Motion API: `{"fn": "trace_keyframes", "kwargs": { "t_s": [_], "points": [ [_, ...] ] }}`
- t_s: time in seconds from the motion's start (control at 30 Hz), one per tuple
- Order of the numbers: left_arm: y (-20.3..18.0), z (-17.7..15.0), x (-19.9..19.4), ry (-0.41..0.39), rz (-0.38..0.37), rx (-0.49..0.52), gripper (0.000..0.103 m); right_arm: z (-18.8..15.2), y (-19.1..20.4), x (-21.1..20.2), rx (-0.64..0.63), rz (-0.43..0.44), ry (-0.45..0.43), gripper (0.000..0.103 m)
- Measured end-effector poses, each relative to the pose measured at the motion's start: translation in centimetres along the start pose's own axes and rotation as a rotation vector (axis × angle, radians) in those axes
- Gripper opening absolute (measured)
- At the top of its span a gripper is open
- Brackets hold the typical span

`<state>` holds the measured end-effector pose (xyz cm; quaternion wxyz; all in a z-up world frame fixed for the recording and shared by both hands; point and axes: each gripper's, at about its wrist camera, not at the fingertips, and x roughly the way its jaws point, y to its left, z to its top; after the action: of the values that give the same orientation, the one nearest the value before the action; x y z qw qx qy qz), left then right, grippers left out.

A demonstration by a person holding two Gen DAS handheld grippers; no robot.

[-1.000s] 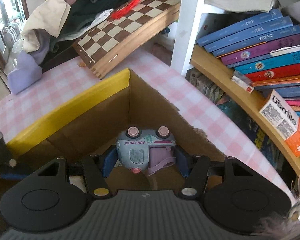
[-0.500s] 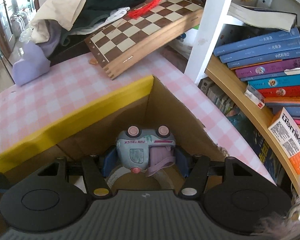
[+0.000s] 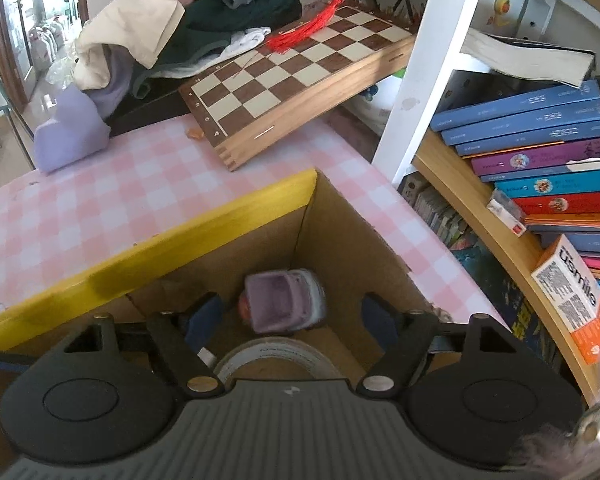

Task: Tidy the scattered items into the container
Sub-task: 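Open both grippers to release the charger and truck inside the box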

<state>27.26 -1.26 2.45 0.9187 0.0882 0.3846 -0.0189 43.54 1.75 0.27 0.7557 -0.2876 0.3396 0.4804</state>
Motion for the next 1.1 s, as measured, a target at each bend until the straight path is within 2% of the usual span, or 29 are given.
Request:
{"fn": "trace_keyframes", "kwargs": {
  "t_s": [0.3, 0.37, 0.57, 0.7, 0.8, 1.1],
  "points": [
    [-0.7, -0.5, -2.2, -0.059, -0.03, 0.017, 0.05, -1.2, 0.9, -3.7, 0.019, -0.04, -0.034, 0.079],
    [-0.8, -0.8, -3.0, -0.074, -0.039, 0.021, 0.058, -1.6, 1.2, -4.8, 0.03, -0.052, -0.047, 0.08],
    [-0.1, -2.0, -5.9, -0.135, -0.06, 0.003, 0.062, -2.7, 2.5, -9.1, 0.049, -0.113, -0.106, 0.081],
    [0.7, -3.1, -7.7, -0.172, -0.062, -0.028, 0.07, -3.7, 3.6, -12.2, 0.084, -0.165, -0.149, 0.083],
    [1.2, -4.1, -8.8, -0.185, -0.066, -0.051, 0.073, -4.8, 4.7, -14.4, 0.117, -0.2, -0.173, 0.083],
    [2.2, -7.1, -12.2, -0.224, -0.093, -0.055, 0.081, -8.6, 9.7, -19.5, 0.171, -0.289, -0.196, 0.085]
  ]
}}
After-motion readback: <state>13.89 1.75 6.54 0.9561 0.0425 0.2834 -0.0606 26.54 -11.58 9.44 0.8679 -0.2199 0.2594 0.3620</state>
